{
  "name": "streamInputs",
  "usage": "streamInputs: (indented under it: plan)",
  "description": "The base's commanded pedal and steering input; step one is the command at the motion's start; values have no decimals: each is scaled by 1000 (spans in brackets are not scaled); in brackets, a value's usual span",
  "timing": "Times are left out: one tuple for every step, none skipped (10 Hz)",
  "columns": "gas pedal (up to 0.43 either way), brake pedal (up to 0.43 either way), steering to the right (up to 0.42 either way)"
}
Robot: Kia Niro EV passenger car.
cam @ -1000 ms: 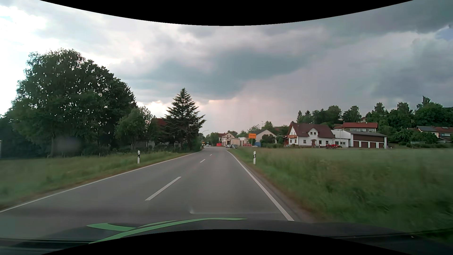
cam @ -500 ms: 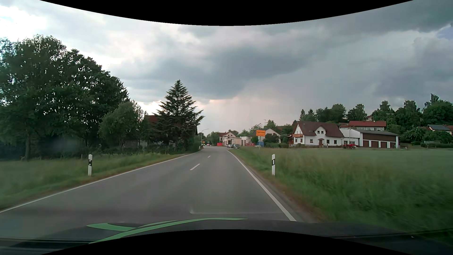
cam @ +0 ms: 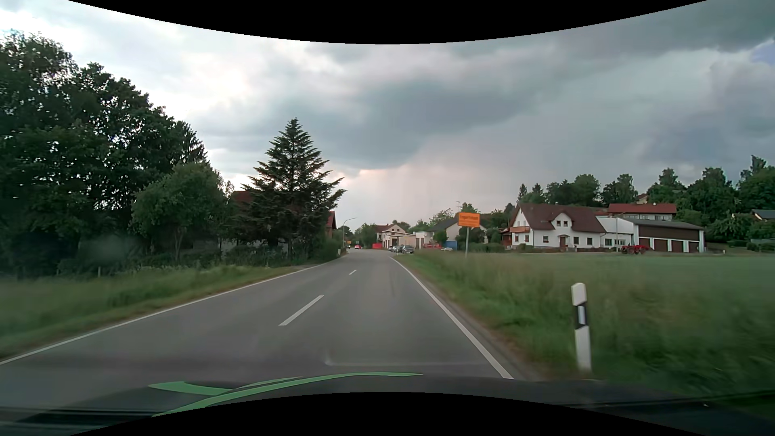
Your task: Follow the waypoints while adhering to traffic rules and regulations
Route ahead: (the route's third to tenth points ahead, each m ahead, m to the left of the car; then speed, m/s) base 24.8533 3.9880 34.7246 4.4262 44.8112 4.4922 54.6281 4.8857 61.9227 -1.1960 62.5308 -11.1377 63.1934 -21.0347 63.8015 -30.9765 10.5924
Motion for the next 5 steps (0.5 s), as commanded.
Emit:
streamInputs:
  plan:
    - [0, 0, -3]
    - [0, 0, -3]
    - [0, 0, -3]
    - [0, 0, -2]
    - [0, 0, -3]
